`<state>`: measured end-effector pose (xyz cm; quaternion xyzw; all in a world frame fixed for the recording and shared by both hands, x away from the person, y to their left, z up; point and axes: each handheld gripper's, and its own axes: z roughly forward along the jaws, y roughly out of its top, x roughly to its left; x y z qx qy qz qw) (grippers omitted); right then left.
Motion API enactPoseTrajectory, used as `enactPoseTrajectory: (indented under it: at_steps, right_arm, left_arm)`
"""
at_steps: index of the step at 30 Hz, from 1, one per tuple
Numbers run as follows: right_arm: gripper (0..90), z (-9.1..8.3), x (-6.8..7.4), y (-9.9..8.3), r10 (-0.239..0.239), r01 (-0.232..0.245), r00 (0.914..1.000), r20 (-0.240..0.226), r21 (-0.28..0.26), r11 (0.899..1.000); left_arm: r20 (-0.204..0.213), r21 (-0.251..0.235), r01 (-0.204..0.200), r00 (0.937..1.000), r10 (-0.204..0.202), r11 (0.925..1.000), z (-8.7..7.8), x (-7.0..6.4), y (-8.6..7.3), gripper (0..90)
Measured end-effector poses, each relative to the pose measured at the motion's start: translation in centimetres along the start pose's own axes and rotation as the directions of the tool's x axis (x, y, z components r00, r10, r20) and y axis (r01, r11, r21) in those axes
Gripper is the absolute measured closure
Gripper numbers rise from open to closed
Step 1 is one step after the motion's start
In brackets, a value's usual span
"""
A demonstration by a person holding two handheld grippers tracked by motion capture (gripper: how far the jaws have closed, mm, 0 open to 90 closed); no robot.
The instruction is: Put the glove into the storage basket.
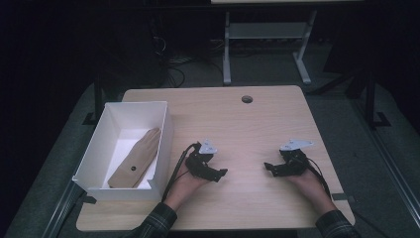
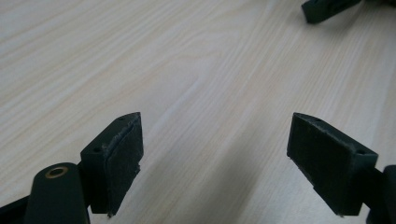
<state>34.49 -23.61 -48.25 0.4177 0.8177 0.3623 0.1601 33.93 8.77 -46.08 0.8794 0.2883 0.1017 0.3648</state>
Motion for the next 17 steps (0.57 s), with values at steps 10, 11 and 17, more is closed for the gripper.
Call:
enactPoseTrajectory:
  at_steps: [10, 11, 17]
  right_arm:
    - [15.1, 0.0, 0.0, 0.0, 0.000, 0.000, 1.0000, 0.000, 0.000, 1.000]
    - [15.1, 0.0, 0.0, 0.0, 0.000, 0.000, 1.0000, 0.000, 0.000, 1.000]
    - [15.1, 0.0, 0.0, 0.0, -0.001, 0.001, 1.0000, 0.000, 0.000, 1.000]
  left_arm:
    - [-0.009, -0.008, -0.033, 0.9994, 0.033, 0.9994, 1.1, 0.0, -1.2, 13.1]
    - [-0.008, -0.029, -0.035, 0.9994, 0.035, 0.9990, 1.2, 0.0, -1.4, 12.3]
    - [-0.014, -0.024, -0.032, 0.9994, 0.032, 0.9992, 1.1, 0.0, -1.4, 12.1]
